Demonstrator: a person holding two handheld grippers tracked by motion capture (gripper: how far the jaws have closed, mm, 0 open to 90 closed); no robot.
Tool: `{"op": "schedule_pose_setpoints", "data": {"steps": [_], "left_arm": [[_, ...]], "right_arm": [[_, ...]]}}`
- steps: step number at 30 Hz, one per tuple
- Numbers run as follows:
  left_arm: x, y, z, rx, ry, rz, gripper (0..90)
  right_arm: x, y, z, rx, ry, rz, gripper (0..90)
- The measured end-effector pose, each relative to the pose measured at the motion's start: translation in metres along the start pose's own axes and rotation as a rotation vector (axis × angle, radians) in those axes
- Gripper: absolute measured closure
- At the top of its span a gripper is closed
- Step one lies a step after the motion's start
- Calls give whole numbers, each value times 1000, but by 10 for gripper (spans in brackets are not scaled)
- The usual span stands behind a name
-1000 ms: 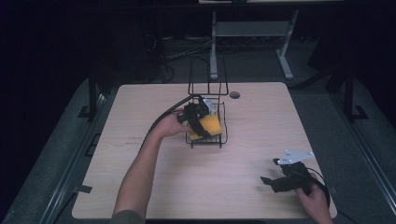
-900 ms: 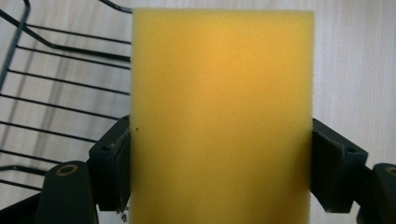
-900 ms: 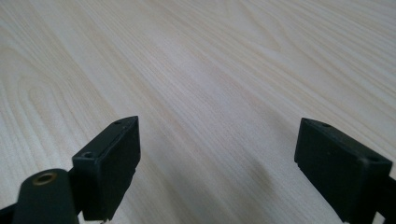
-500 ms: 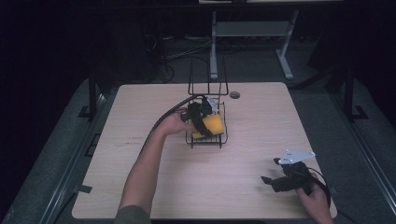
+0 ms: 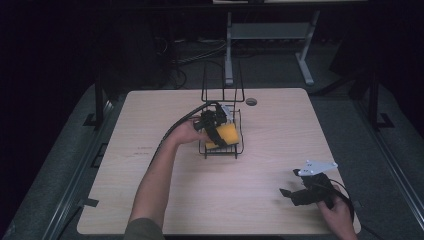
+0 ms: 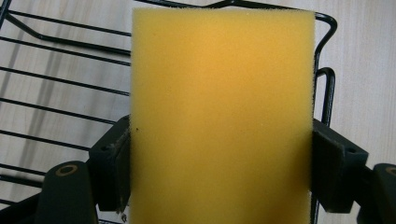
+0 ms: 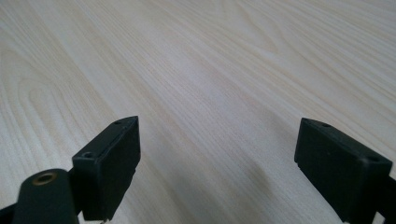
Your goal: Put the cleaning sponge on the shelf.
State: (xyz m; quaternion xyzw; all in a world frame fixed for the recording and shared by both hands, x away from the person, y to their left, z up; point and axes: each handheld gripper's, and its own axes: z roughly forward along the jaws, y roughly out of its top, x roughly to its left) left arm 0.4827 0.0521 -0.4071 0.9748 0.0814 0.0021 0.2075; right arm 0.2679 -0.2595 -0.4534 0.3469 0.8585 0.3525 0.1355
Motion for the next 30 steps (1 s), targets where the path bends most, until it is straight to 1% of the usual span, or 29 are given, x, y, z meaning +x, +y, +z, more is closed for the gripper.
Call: {"op": "schedule_pose_setpoints", "data": {"steps": [2,7,9,16,17,18,21,26,29,30], "left_arm": [[0,0,0,2,0,4,216],[0,0,0,0,0,-7,200],[0,0,0,1,2,-4,199],[0,1,-7,-10,1,-8,196],[0,0,-7,-28,6,-13,196],[0,0,-8,-19,-4,-13,196],[0,0,-11,-20,-3,-16,197],[-1,0,-16,-40,6,-16,197],[-3,0,-16,-35,8,-12,208],[-4,0,-16,-35,15,-10,208]], "right_arm": [[0,0,0,1,-1,2,141],[0,0,0,3,-2,-3,141],[0,0,-1,3,-2,-2,141],[0,0,0,2,-1,-8,141],[0,0,0,4,0,-6,141],[0,0,0,5,0,-4,141],[0,0,1,9,2,-11,141],[1,0,1,15,3,-6,141],[1,0,1,15,2,-5,141],[0,0,1,15,3,-7,141]]}}
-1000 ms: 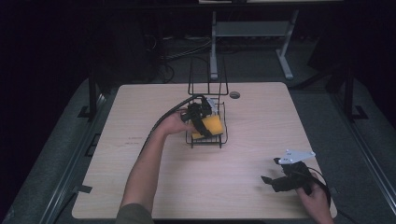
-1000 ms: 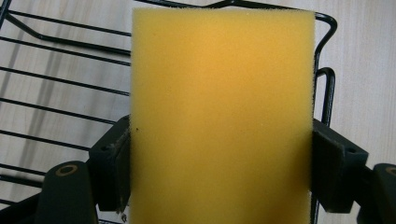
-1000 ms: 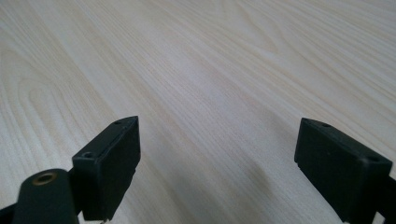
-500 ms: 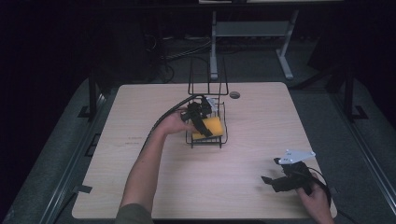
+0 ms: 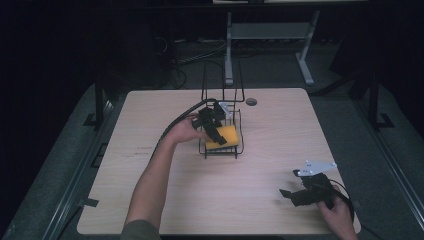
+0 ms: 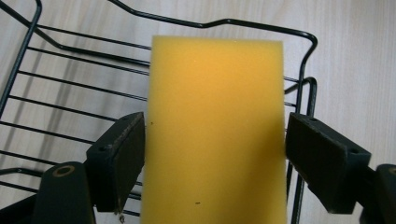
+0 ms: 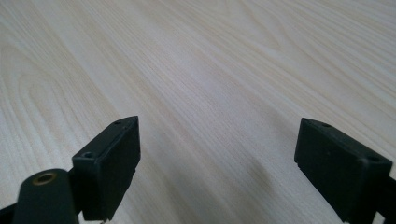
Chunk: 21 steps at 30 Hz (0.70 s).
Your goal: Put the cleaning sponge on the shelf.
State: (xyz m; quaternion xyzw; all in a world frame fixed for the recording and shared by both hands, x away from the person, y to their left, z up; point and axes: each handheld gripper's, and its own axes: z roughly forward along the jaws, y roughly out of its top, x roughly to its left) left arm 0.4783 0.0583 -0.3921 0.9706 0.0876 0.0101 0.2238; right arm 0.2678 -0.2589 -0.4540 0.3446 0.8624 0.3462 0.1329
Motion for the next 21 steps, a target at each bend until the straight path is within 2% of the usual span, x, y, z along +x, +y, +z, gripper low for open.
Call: {"op": "schedule_pose_setpoints", "data": {"steps": [3,5,6,10,13,15,21], "left_arm": [[-2,1,-3,9,-10,1,208],[-4,1,-3,-5,1,2,208],[-6,2,-3,2,11,12,208],[-10,2,-6,27,9,23,208],[-13,1,-8,30,17,27,208],[-15,0,-8,24,35,35,213],[-20,-5,-12,16,47,33,215]], "right_arm": [[1,0,-1,-5,-2,2,141],[1,0,-1,-2,-4,4,141],[1,0,-1,-2,-4,4,141],[1,0,-1,-3,-5,0,141],[2,0,-1,-2,-4,-1,141],[2,1,-1,3,-4,-6,141],[3,1,1,2,-2,-9,141]]}}
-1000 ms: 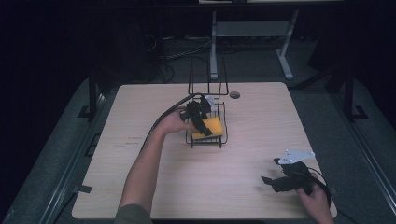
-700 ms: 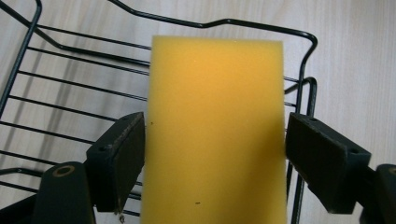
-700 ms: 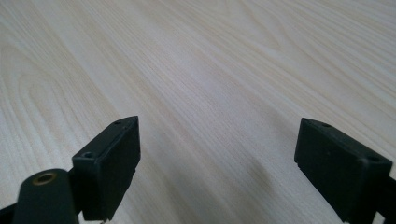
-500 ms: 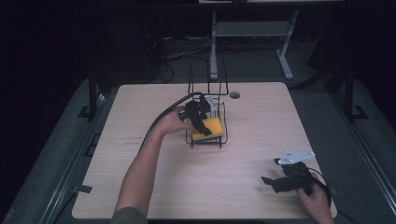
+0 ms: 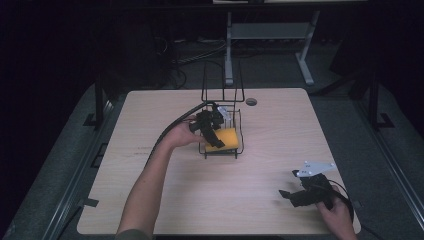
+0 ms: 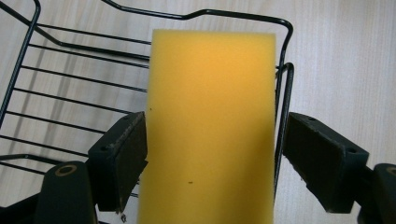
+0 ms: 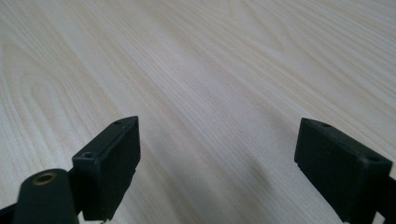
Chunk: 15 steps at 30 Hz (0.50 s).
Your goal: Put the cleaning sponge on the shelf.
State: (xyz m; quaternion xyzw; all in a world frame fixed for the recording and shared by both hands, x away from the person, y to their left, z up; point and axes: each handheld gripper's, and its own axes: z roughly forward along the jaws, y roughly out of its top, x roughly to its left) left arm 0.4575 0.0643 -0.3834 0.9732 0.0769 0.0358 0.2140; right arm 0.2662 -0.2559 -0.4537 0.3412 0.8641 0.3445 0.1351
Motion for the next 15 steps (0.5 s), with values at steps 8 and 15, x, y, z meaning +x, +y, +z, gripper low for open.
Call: {"op": "schedule_pose_setpoints", "data": {"steps": [8,15], "left_arm": [[-6,-8,-3,-16,6,13,217],[-19,-15,-7,-36,10,0,219]], "right_arm": [[1,0,0,5,-3,-6,141],[1,1,1,7,-2,-14,141]]}}
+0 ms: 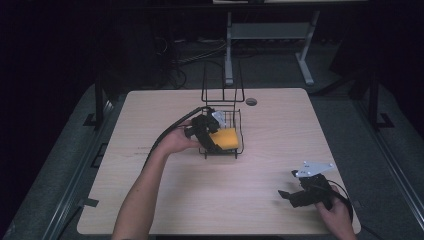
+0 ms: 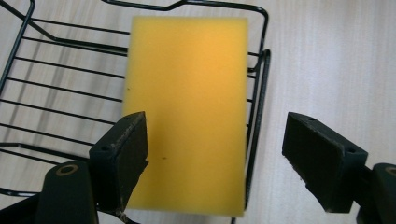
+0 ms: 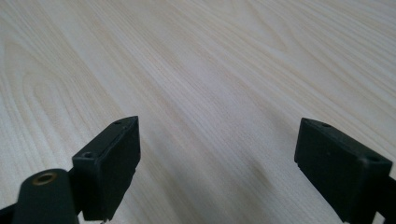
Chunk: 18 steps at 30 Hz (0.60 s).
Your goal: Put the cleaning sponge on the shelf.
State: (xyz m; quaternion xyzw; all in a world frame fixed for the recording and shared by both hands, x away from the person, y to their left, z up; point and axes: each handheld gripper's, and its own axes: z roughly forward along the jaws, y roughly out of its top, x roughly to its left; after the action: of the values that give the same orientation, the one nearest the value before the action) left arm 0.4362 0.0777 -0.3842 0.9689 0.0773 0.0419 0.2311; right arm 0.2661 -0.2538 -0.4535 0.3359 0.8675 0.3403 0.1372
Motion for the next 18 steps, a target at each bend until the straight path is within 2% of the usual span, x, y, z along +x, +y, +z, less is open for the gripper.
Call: {"op": "schedule_pose_setpoints", "data": {"steps": [3,5,7,14,18], "left_arm": [[-7,-2,-2,5,-1,17,219],[-13,-3,-5,-10,9,28,219],[-17,-6,-8,-29,17,30,219],[-32,-12,-12,-23,17,48,217],[-42,-15,-13,-44,22,51,214]], "right_arm": [[0,0,0,2,-1,3,141],[0,0,0,-2,-1,2,141],[-1,0,0,-2,-1,1,141],[0,0,-1,4,-2,3,141],[0,0,-2,-1,-4,3,141]]}}
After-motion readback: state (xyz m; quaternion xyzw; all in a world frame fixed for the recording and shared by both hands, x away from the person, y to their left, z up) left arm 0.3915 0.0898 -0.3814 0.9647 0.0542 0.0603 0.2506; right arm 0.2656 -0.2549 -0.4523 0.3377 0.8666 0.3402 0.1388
